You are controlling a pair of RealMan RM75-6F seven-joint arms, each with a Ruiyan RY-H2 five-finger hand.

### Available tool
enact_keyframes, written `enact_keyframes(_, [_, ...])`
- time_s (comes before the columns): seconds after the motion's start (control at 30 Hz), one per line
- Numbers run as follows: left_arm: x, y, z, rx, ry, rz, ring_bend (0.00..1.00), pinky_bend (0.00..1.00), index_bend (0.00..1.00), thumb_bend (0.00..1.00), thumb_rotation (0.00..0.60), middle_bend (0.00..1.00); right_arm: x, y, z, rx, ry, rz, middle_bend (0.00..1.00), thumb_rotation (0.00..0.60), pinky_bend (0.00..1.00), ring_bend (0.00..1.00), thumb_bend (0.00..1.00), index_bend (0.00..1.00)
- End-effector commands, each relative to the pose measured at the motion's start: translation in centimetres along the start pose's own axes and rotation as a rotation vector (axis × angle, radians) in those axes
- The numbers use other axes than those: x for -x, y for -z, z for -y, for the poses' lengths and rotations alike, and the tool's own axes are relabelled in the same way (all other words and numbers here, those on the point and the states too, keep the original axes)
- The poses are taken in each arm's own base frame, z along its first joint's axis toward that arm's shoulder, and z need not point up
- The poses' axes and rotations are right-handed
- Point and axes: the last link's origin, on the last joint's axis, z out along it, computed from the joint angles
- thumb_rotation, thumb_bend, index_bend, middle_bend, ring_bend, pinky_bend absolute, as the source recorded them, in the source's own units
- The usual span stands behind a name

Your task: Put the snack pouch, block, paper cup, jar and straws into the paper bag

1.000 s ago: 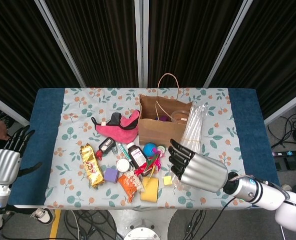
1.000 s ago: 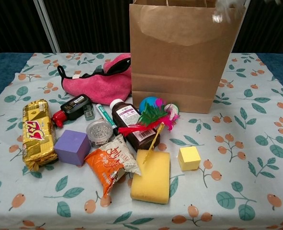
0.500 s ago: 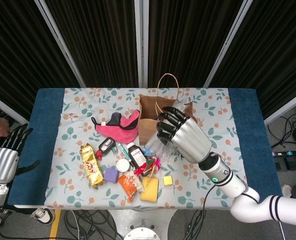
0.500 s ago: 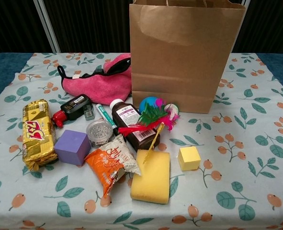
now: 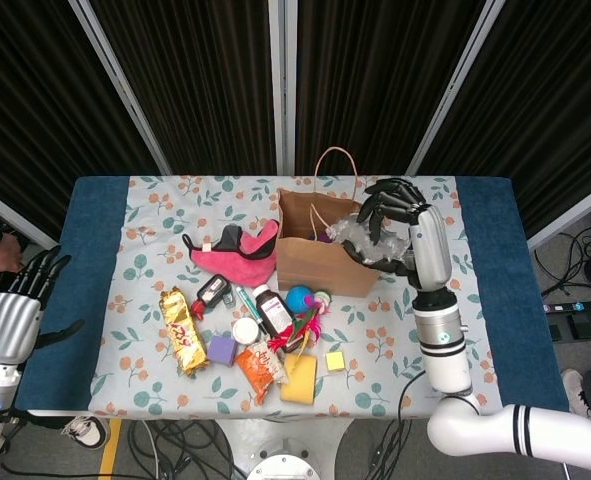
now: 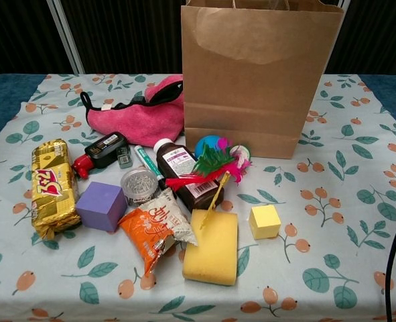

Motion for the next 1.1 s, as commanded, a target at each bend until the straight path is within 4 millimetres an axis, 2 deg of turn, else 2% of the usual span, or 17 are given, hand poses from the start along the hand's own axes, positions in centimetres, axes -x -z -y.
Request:
enact_keyframes(0.03, [0.1, -0.1, 0.0, -0.006, 0.007, -0.004, 0.08, 0.21, 0.12, 0.03, 0.600, 0.14, -0.5, 0.9, -0.8, 0.072, -0.049, -0.040, 0.68, 0.600, 0.27, 0.34, 0.12, 0.87])
enact_keyframes(0.27, [0.2, 0.1, 0.1, 0.001, 0.004, 0.010, 0.08, 0.21, 0.12, 0.03, 0.600, 0.13, -0.1, 1.8, -3.5, 0.223, -0.142, -0.063, 0.68, 0.600, 0.27, 0.34, 0.13, 0.87])
enact_keyframes(0.47, [-0.3, 0.2, 0.4, -0.005, -0.001, 0.005, 0.08, 0.21, 0.12, 0.03, 0.600, 0.14, 0.6, 0.5, -3.9, 0.273, -0.226, -0.063, 0.66, 0.600, 0.27, 0.34, 0.12, 0.87])
enact_keyframes(0.6, [-0.3, 0.2, 0.4, -0.006, -0.004, 0.006, 0.08, 0.21, 0.12, 0.03, 0.600, 0.14, 1.0, -0.4, -3.6, 0.270, -0.257, -0.061, 0.65, 0.600, 0.27, 0.34, 0.13, 0.86])
enact_keyframes(0.73, [-0.6, 0.1, 0.5, -0.011, -0.005, -0.004, 0.08, 0.21, 0.12, 0.03, 0.600, 0.13, 0.3, -1.5, -1.3, 0.203, -0.240, -0.085, 0.65, 0.600, 0.26, 0.33, 0.13, 0.86])
enact_keyframes(0.87, [-0.7, -0.1, 0.5, -0.011, -0.003, -0.005, 0.08, 0.21, 0.12, 0.03, 0.600, 0.13, -0.4, -1.7, 0.5, 0.162, -0.227, -0.088, 0.65, 0.600, 0.26, 0.33, 0.13, 0.86])
enact_keyframes(1.1, [-0.5, -0.2, 0.4, 0.000, -0.004, 0.003, 0.08, 0.21, 0.12, 0.03, 0.600, 0.14, 0.4, -2.0, -0.1, 0.211, -0.249, -0.077, 0.65, 0.600, 0.26, 0.33, 0.13, 0.86])
